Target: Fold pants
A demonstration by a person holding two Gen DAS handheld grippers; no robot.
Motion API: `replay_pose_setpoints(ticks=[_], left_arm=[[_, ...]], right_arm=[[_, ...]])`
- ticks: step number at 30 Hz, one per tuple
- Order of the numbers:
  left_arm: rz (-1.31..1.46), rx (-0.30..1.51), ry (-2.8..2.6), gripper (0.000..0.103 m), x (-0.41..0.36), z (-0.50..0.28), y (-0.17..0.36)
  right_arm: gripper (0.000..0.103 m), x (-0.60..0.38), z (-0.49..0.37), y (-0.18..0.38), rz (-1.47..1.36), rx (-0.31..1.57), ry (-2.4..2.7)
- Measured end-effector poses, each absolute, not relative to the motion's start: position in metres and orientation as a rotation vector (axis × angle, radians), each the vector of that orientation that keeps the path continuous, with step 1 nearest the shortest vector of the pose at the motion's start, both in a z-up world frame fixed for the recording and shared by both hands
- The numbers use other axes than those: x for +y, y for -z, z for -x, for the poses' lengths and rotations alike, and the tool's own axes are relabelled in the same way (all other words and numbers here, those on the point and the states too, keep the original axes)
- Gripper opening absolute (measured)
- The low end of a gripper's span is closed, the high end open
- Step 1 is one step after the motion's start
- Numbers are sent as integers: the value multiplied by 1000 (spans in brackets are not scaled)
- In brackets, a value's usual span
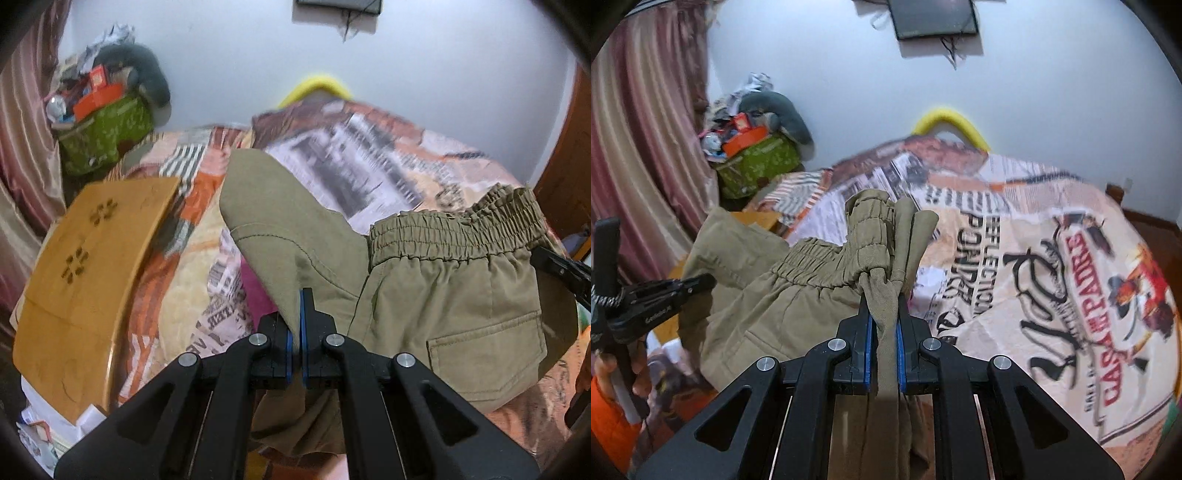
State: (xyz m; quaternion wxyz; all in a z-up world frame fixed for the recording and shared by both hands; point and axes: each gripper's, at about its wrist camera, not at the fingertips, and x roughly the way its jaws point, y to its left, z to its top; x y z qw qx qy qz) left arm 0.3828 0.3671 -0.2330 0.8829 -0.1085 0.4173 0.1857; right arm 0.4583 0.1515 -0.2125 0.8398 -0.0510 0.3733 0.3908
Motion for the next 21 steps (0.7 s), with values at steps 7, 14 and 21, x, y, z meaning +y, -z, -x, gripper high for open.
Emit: replay_pose_setpoints(ticks=[7, 14, 21], left_arm=[[313, 1033, -404, 4, 390, -394, 290], [380, 1081, -447, 13, 396, -389, 300], [269, 1092, -444, 33, 374, -363, 274]], right_arm=[[10, 161, -457, 248, 206, 812, -762], [32, 156, -452, 246, 352, 823, -728], [50, 131, -440, 236, 336, 857, -718]])
